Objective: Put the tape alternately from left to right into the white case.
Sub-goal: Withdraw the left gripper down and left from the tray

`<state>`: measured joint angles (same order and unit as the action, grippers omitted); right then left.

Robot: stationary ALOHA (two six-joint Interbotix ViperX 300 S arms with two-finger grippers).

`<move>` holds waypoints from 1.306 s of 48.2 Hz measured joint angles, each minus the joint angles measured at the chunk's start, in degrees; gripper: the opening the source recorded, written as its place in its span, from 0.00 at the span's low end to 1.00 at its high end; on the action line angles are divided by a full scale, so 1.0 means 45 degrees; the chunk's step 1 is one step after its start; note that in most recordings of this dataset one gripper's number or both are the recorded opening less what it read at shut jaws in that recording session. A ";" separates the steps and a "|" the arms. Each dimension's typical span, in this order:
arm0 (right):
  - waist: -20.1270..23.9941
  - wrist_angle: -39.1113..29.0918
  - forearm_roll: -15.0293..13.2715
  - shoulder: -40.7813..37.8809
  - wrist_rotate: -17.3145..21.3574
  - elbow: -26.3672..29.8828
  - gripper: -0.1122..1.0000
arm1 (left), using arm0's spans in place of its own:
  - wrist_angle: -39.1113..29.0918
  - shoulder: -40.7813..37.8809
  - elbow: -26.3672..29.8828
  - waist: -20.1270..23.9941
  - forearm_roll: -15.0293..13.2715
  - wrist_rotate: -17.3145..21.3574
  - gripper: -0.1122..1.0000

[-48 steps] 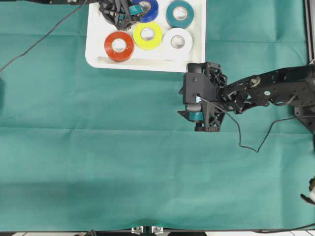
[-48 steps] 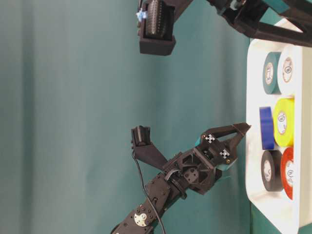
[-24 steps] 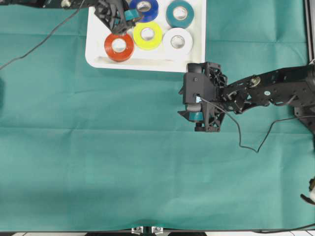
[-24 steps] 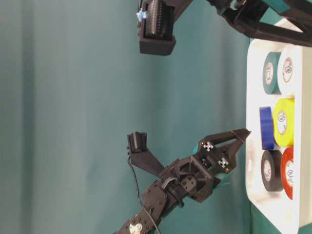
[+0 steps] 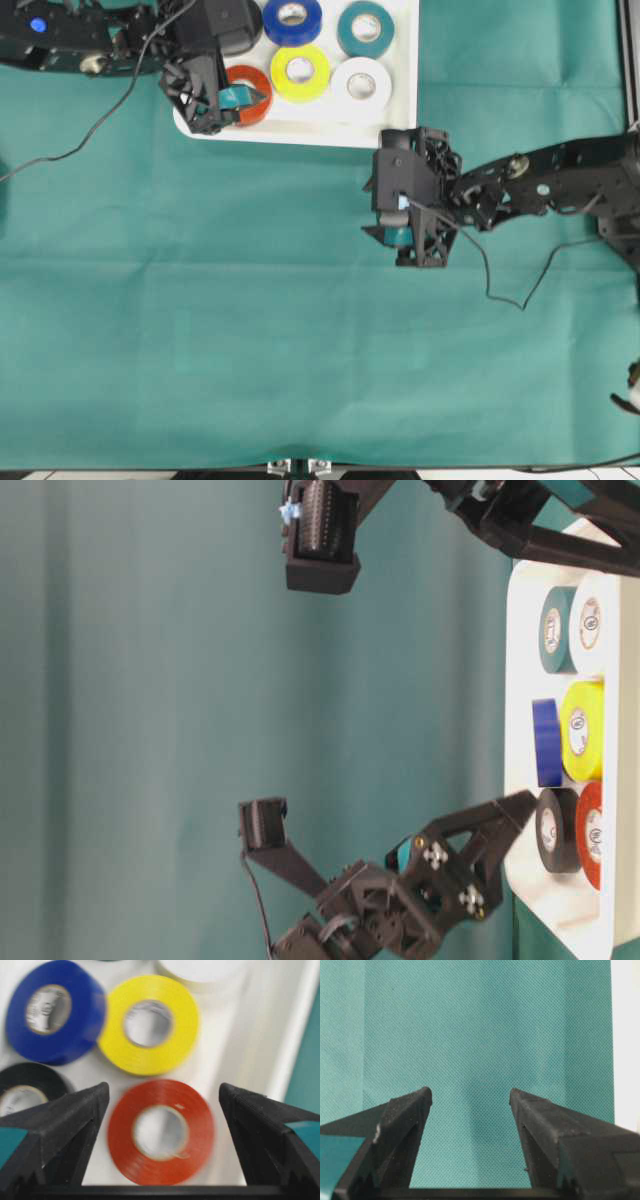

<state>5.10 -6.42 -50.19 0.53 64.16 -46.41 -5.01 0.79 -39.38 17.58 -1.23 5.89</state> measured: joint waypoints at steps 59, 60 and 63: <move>0.0000 -0.0020 -0.0020 0.0000 0.0000 0.0078 0.74 | 0.0000 0.0547 -0.1387 -0.3535 0.0000 -0.0059 0.59; 0.0000 -0.0020 -0.0020 0.0000 0.0000 0.0078 0.74 | 0.0000 0.0547 -0.1426 -0.3555 0.0000 -0.0059 0.59; 0.0000 0.0000 0.0000 0.0000 0.0000 0.0078 0.74 | 0.0000 0.0547 -0.1504 -0.3574 -0.0020 -0.0059 0.59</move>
<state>5.10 -6.42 -50.19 0.53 64.16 -46.05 -5.01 3.25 -46.14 1.49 -1.32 5.63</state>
